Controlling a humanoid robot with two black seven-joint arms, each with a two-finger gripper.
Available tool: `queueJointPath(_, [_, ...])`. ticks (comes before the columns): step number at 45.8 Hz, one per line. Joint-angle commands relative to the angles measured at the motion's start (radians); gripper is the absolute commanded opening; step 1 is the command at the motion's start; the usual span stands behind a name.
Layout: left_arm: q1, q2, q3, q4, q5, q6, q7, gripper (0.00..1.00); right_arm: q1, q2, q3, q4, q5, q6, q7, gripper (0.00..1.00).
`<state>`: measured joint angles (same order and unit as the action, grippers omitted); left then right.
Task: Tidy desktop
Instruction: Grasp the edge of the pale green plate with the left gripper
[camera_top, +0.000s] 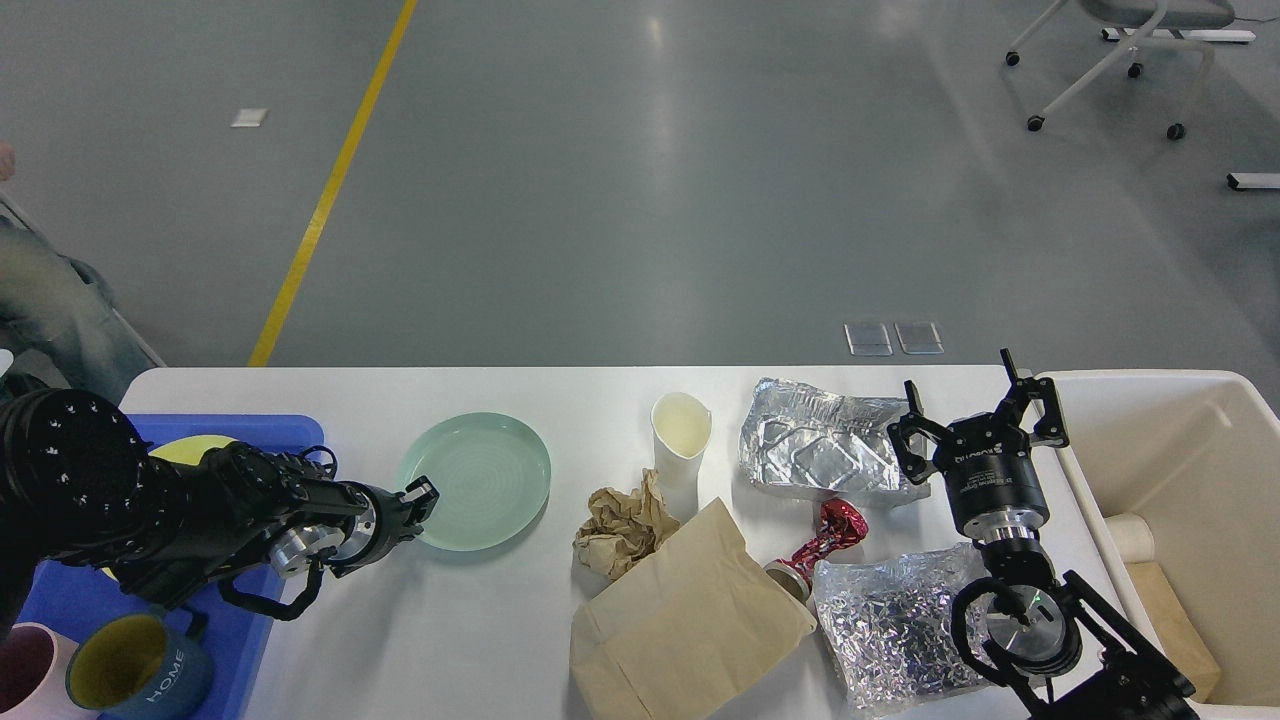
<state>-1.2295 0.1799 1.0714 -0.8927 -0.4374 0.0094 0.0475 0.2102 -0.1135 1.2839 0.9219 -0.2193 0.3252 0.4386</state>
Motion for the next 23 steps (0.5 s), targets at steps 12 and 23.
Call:
queueJointPath(12, [-0.013,0.009,-0.001,-0.012,-0.021,-0.016,0.002,0.00,0.000,0.000,0.000,0.000,0.000,0.000,0.000,1.00])
queueJointPath(23, [-0.045,0.021,-0.001,-0.046,-0.041,-0.023,0.002,0.00,0.000,0.000,0.000,0.000,0.000,0.000,0.000,1.00])
